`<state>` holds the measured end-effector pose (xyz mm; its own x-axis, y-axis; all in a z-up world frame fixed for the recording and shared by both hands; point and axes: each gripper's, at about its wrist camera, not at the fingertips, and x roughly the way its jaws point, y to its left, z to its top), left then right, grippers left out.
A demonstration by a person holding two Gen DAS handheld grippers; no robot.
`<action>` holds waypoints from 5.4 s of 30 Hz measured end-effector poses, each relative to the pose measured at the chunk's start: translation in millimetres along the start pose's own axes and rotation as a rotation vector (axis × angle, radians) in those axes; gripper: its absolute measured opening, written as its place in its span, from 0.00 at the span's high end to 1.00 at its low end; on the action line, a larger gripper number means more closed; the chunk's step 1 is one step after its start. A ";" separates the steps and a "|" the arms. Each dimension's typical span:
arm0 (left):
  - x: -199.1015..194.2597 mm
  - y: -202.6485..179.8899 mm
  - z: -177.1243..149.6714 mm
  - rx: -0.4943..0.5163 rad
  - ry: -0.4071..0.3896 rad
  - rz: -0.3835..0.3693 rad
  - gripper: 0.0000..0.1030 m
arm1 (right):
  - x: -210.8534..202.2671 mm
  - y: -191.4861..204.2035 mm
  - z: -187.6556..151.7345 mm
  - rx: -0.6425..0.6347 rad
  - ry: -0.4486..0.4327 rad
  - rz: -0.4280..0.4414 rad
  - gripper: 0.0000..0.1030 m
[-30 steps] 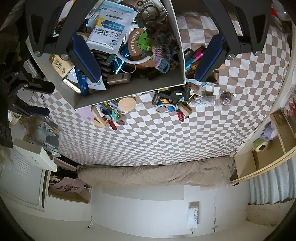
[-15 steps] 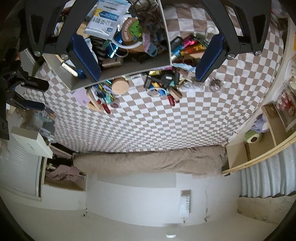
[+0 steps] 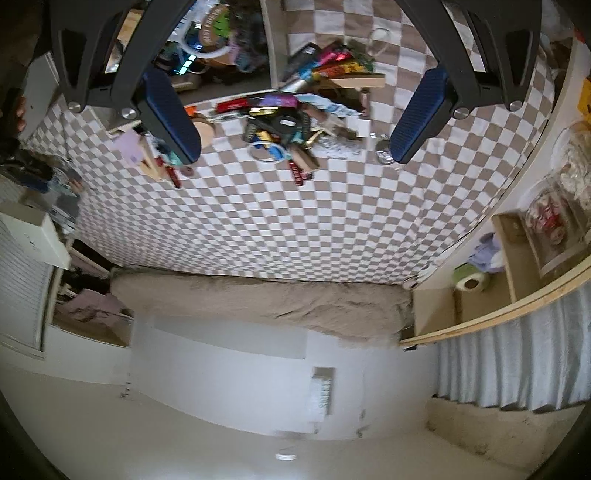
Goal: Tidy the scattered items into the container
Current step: 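Move both tools back toward the scattered items on the bed, then grasp the green clothespin with the left tool while the right tool grasps the lilac card, then lift and carry the green clothespin and lilac card over the white box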
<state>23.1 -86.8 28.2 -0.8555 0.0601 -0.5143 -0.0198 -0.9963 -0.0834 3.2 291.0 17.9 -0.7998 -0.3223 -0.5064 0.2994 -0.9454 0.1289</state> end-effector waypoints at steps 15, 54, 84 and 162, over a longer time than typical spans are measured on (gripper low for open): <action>77.7 63.4 -64.2 -0.094 0.252 0.084 0.02 | 42.7 -91.6 -27.9 0.173 0.081 -0.164 0.00; 136.0 106.8 -131.5 -0.240 0.495 0.229 0.85 | 115.4 -154.2 -121.9 0.261 0.355 -0.210 0.00; 131.4 103.9 -121.6 -0.258 0.454 0.221 0.89 | 176.3 -135.3 -81.3 0.144 0.419 -0.046 0.90; -19.8 -29.3 -1.2 0.001 -0.042 -0.182 0.82 | 1.9 -70.0 10.9 0.387 0.027 0.431 0.93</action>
<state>41.2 -58.8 39.8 -0.8584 0.2372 -0.4548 -0.1770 -0.9692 -0.1715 -24.9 356.1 17.2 -0.6327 -0.6855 -0.3601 0.3791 -0.6797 0.6279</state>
